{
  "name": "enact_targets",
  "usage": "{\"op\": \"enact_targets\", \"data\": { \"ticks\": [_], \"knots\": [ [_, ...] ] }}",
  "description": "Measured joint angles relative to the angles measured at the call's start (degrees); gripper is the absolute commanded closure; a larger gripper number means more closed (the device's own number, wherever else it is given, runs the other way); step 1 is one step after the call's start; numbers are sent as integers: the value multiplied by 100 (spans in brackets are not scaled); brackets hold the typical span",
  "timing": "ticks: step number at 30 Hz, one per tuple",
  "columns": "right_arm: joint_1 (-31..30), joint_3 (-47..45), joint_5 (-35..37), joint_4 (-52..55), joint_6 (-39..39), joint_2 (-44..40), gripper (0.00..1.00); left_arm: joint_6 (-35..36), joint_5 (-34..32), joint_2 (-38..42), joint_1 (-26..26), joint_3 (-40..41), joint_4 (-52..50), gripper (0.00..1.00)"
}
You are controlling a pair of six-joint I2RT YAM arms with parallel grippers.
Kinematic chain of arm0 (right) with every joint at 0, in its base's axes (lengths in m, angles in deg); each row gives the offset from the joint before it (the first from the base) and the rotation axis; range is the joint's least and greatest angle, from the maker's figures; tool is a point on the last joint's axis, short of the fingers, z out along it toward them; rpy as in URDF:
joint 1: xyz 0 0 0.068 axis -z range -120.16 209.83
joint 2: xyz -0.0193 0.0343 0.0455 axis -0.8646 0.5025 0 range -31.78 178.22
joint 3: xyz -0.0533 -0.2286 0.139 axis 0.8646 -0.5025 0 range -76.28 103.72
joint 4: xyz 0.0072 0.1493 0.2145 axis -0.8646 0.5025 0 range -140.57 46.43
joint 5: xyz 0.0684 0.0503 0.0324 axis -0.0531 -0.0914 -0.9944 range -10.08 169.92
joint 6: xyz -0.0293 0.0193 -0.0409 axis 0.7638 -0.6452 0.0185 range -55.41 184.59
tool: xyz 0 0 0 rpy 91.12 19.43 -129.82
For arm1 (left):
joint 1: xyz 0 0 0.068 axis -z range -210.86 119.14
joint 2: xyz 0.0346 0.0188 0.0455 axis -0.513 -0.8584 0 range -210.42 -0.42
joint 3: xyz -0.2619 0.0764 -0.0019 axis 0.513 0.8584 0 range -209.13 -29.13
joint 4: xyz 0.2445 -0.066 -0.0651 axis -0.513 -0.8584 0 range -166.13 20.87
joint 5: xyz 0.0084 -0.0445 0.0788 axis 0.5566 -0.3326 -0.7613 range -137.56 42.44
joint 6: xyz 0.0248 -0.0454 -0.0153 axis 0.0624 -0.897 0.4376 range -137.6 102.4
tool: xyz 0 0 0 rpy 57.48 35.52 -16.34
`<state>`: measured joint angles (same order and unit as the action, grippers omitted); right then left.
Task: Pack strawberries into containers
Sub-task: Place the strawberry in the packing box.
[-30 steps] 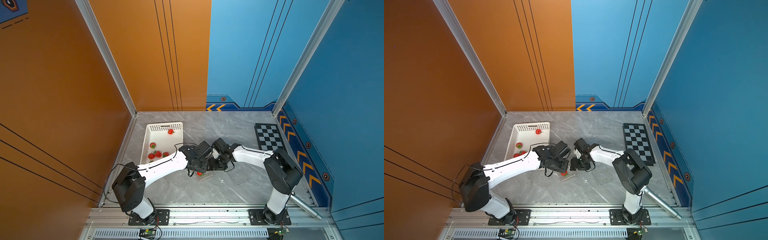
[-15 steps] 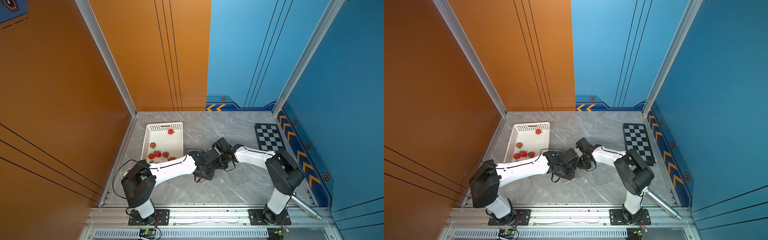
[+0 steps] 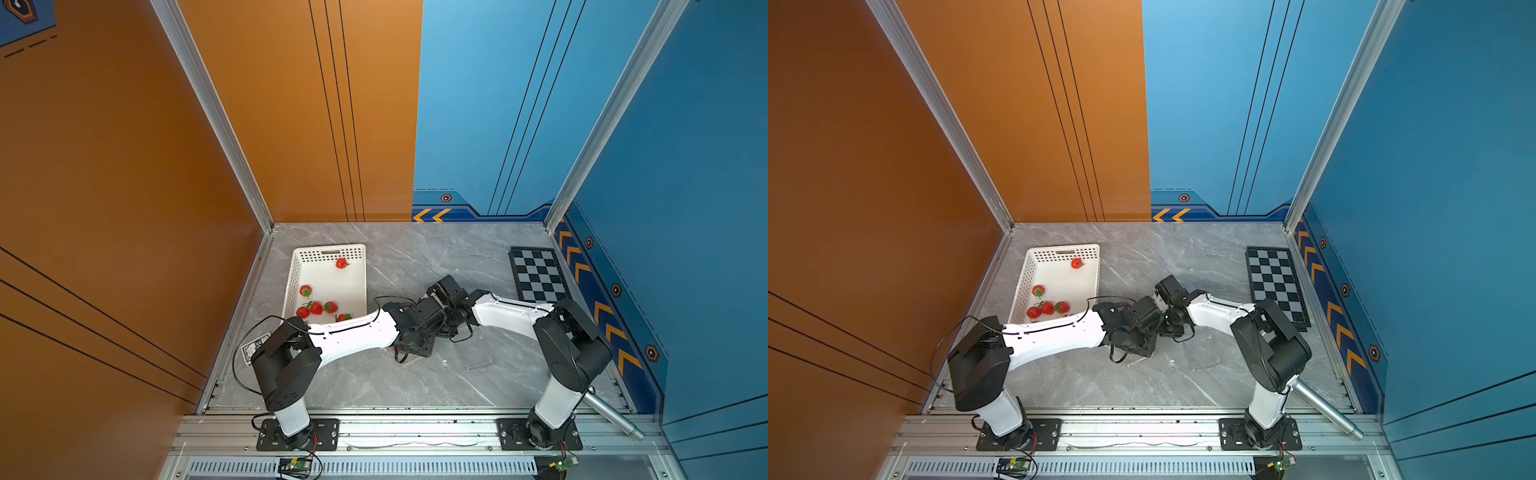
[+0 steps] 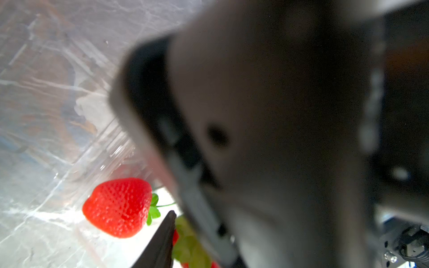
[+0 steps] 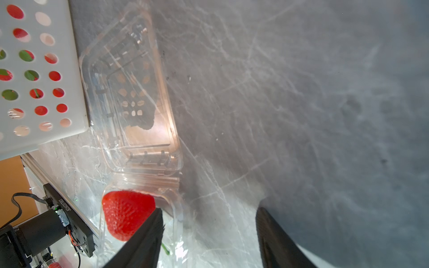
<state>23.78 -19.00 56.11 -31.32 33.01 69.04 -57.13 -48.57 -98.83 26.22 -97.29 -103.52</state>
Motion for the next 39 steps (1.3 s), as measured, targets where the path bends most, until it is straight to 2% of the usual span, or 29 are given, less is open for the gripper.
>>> {"op": "enact_targets", "data": {
  "ticks": [20, 32, 39],
  "knots": [
    [81, -313, -13, -361, -116, -210, 27, 22, -2, 153, -22, 254, 369, 75],
    [308, -374, 2, -525, -345, -240, 26, -118, -28, 238, -76, 723, -352, 75],
    [308, -385, 0, -540, -348, -247, 26, -136, -28, 236, -74, 723, -382, 68]
  ]
}}
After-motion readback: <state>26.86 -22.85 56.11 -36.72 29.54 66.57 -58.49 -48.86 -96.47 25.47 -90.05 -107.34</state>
